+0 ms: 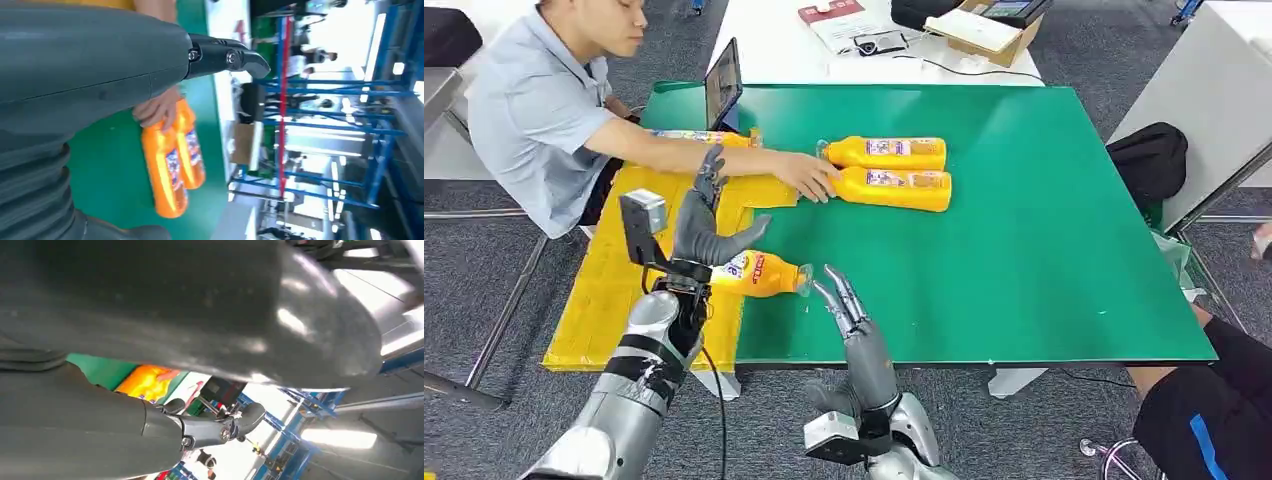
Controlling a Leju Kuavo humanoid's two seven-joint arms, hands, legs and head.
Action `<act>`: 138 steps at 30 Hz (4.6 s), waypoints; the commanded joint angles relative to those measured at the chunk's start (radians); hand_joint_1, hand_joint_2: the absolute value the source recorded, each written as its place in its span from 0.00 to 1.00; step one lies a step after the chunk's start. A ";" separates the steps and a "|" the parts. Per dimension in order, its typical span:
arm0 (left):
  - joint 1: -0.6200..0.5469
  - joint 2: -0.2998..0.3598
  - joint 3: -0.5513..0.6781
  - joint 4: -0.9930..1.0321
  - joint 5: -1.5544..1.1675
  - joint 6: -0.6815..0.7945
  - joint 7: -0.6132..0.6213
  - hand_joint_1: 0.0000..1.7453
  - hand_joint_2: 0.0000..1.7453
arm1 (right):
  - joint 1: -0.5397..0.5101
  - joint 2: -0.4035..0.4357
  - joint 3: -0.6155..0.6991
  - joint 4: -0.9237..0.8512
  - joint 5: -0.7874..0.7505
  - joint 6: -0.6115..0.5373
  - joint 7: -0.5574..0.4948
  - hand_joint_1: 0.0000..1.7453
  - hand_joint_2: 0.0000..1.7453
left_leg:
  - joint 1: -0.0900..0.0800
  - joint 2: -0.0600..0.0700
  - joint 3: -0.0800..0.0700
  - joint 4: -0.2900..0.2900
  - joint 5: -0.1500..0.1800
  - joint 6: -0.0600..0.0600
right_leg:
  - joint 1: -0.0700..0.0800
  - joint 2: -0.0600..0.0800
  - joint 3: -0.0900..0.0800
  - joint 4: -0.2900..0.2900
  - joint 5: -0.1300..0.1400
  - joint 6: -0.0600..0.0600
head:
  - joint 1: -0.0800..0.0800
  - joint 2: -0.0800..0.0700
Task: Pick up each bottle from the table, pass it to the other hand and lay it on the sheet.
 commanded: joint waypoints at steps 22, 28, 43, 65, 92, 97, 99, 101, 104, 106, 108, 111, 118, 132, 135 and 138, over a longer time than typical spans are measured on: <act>0.231 0.056 -0.015 -0.352 0.091 0.422 0.067 0.00 1.00 | -0.210 -0.118 -0.359 0.428 0.523 0.180 0.391 0.00 1.00 | 0.000 -0.001 0.002 0.000 0.000 0.000 | 0.000 -0.002 0.003 0.000 -0.001 -0.001 | 0.000 0.000; 0.223 0.063 -0.017 -0.330 0.002 0.487 0.032 0.00 1.00 | -0.360 -0.073 -0.344 0.627 0.600 0.186 0.410 0.00 1.00 | -0.001 0.001 0.001 0.000 0.000 0.000 | 0.000 0.000 0.001 0.000 0.001 -0.001 | 0.000 0.000; 0.183 0.062 -0.024 -0.294 -0.012 0.467 0.045 0.00 1.00 | -0.441 -0.038 -0.301 0.762 0.652 0.248 0.482 0.00 1.00 | 0.000 -0.001 0.001 0.000 0.001 0.000 | 0.000 -0.002 0.002 0.000 0.000 -0.001 | 0.000 0.000; 0.093 0.065 -0.026 -0.163 -0.064 0.366 0.121 0.00 1.00 | -0.687 -0.006 -0.168 0.969 0.899 0.667 0.947 0.00 1.00 | 0.000 0.000 0.005 0.000 0.001 -0.001 | 0.001 -0.001 0.005 0.001 -0.001 -0.002 | 0.000 0.000; 0.077 0.093 -0.064 -0.144 -0.063 0.337 0.088 0.00 1.00 | -0.572 -0.040 -0.402 0.933 0.617 0.642 0.480 1.00 1.00 | 0.001 -0.002 0.009 0.000 0.001 -0.001 | 0.002 -0.003 0.010 -0.001 -0.001 -0.002 | 0.000 0.000; 0.083 0.094 -0.071 -0.159 -0.056 0.333 0.088 0.00 1.00 | -0.565 -0.026 -0.443 0.917 0.558 0.594 0.431 1.00 1.00 | 0.002 -0.001 0.007 0.000 0.002 -0.001 | 0.002 -0.003 0.008 -0.001 0.000 -0.002 | 0.000 0.000; 0.083 0.094 -0.071 -0.159 -0.056 0.333 0.088 0.00 1.00 | -0.565 -0.026 -0.443 0.917 0.558 0.594 0.431 1.00 1.00 | 0.001 0.000 0.005 0.000 0.003 0.000 | 0.001 -0.002 0.006 -0.001 0.001 -0.001 | 0.000 0.000; 0.083 0.094 -0.071 -0.159 -0.056 0.333 0.088 0.00 1.00 | -0.565 -0.026 -0.443 0.917 0.558 0.594 0.431 1.00 1.00 | 0.001 0.000 0.006 0.000 0.002 0.000 | 0.001 -0.002 0.006 -0.001 0.001 -0.001 | 0.000 0.000; 0.083 0.094 -0.071 -0.159 -0.056 0.333 0.088 0.00 1.00 | -0.565 -0.026 -0.443 0.917 0.558 0.594 0.431 1.00 1.00 | 0.001 -0.001 0.006 0.000 0.002 0.000 | 0.001 -0.002 0.007 -0.001 0.001 -0.001 | 0.000 0.000; 0.086 0.095 -0.071 -0.163 -0.056 0.333 0.088 0.00 1.00 | -0.561 -0.026 -0.454 0.908 0.543 0.582 0.417 1.00 1.00 | 0.001 0.000 0.008 0.000 0.002 -0.001 | 0.001 -0.002 0.008 -0.001 0.000 -0.002 | 0.000 0.000; 0.094 0.094 -0.073 -0.170 -0.050 0.327 0.092 0.00 1.00 | -0.555 -0.013 -0.496 0.889 0.479 0.556 0.359 1.00 1.00 | 0.001 0.000 0.009 0.000 0.002 -0.001 | 0.002 -0.002 0.009 -0.001 0.000 -0.002 | 0.000 0.000; 0.111 0.082 -0.072 -0.165 -0.022 0.317 0.091 0.00 1.00 | -0.526 0.012 -0.570 0.821 0.347 0.543 0.243 0.99 1.00 | 0.001 0.000 0.006 0.000 0.003 0.000 | 0.001 -0.001 0.007 -0.001 0.001 -0.001 | 0.000 0.000; 0.262 -0.002 -0.088 -0.229 0.104 0.349 0.049 0.00 1.00 | -0.335 0.105 -0.627 0.466 0.022 0.602 0.130 0.93 1.00 | 0.001 0.000 0.007 -0.001 0.001 0.000 | 0.001 -0.001 0.008 -0.001 0.000 -0.001 | 0.000 0.000; 0.477 0.033 -0.277 -0.420 0.232 0.023 -0.001 0.00 1.00 | -0.170 0.076 -0.319 0.232 -0.095 0.499 0.149 0.95 1.00 | 0.001 0.001 0.002 0.000 -0.002 -0.001 | 0.001 0.000 0.002 0.000 -0.002 -0.002 | 0.000 0.000; 0.465 0.032 -0.282 -0.415 0.240 -0.001 0.025 0.00 1.00 | -0.191 0.080 -0.227 0.312 -0.022 0.520 0.148 0.95 1.00 | 0.001 0.001 0.002 0.000 -0.002 -0.001 | 0.001 0.000 0.002 0.000 -0.001 -0.002 | 0.000 0.000; 0.465 0.032 -0.282 -0.415 0.240 -0.001 0.025 0.00 1.00 | -0.191 0.080 -0.227 0.312 -0.022 0.520 0.148 0.95 1.00 | 0.001 0.001 0.002 -0.001 -0.001 -0.001 | 0.001 0.000 0.002 -0.001 -0.001 -0.001 | 0.000 0.000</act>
